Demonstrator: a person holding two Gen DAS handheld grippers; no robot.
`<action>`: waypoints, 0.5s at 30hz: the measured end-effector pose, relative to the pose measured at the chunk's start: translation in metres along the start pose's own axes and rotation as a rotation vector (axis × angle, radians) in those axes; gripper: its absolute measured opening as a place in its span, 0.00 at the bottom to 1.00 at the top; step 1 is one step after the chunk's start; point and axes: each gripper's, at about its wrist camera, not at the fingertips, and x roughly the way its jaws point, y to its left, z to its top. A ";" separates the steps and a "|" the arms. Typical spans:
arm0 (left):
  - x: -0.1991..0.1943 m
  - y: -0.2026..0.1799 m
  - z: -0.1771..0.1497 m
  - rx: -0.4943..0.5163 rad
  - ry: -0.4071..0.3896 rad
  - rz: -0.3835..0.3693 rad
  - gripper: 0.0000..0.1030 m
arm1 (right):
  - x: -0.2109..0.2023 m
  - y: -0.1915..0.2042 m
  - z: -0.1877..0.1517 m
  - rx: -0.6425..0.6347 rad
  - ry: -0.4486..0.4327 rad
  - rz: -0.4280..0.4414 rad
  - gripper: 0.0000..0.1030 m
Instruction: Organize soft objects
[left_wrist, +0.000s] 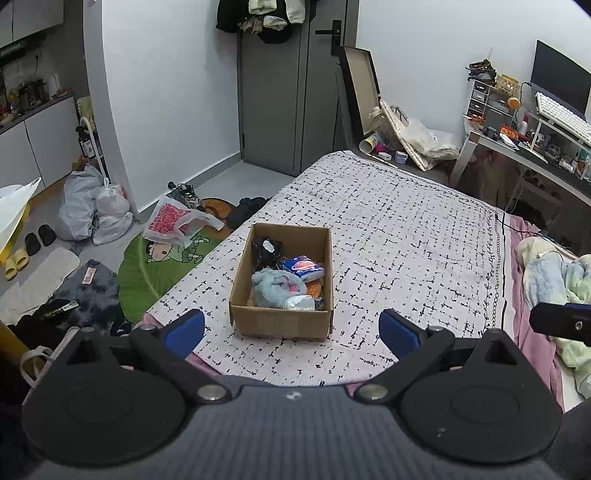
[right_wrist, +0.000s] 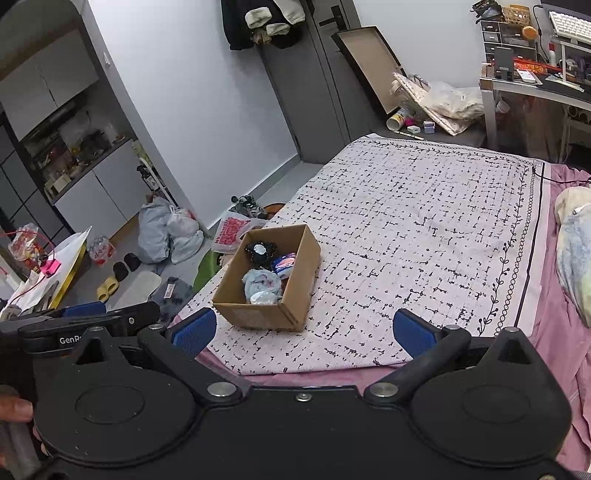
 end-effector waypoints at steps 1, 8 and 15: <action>0.000 0.001 0.000 -0.002 0.001 -0.001 0.97 | 0.000 0.000 -0.001 0.004 0.001 0.000 1.00; 0.001 0.003 -0.002 -0.003 0.008 0.002 0.97 | 0.002 0.000 0.000 0.009 0.010 -0.006 1.00; 0.002 0.003 -0.003 0.001 0.013 0.000 0.97 | 0.003 0.000 -0.001 0.014 0.012 -0.007 1.00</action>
